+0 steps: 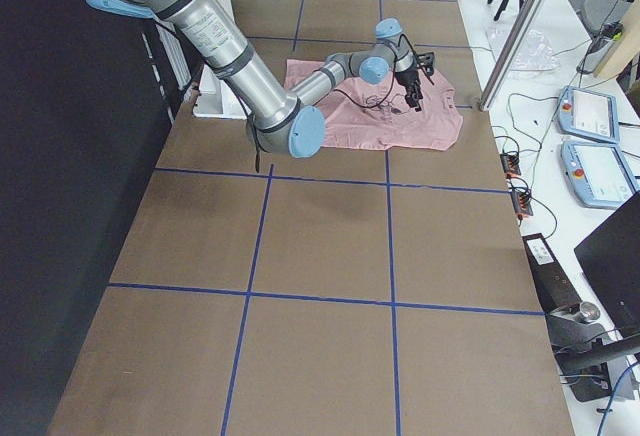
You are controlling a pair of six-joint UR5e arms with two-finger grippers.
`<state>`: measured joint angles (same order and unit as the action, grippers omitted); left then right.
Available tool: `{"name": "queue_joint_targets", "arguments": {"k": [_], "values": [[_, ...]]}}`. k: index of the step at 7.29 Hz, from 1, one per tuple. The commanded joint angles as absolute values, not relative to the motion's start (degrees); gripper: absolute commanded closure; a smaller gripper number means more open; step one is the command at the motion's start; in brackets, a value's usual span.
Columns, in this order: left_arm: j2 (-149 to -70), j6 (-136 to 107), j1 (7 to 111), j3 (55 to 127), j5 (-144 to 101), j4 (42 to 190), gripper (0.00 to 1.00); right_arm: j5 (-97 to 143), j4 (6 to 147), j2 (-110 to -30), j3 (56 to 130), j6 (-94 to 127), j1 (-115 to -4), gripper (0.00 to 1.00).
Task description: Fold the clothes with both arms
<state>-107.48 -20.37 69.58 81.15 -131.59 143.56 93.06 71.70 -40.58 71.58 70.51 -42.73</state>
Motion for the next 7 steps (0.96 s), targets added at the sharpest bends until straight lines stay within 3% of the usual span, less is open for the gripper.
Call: {"name": "queue_joint_targets", "arguments": {"k": [1, 2, 4, 5, 7], "values": [[-110.37, -34.51, 65.06, 81.03, -125.19, 142.74, 0.00, 106.20, 71.98, -41.47, 71.81, 59.05, -50.76, 0.00], [-111.61, -39.94, 60.69, 80.86, -120.89, 142.65, 0.06, 111.83, 70.94, -43.57, 71.89, 52.10, -54.89, 0.00], [-113.28, -50.66, 54.87, 80.51, -112.80, 140.82, 0.33, 122.73, 65.88, -51.72, 74.17, 40.72, -62.37, 0.00], [-114.60, -54.11, 50.93, 80.16, -106.33, 137.58, 0.39, 123.74, 57.74, -56.20, 74.27, 40.61, -63.19, 0.00], [-116.10, -59.13, 48.00, 75.44, -100.66, 137.72, 0.47, 123.66, 56.34, -56.78, 74.27, 41.22, -63.11, 0.00]]}}
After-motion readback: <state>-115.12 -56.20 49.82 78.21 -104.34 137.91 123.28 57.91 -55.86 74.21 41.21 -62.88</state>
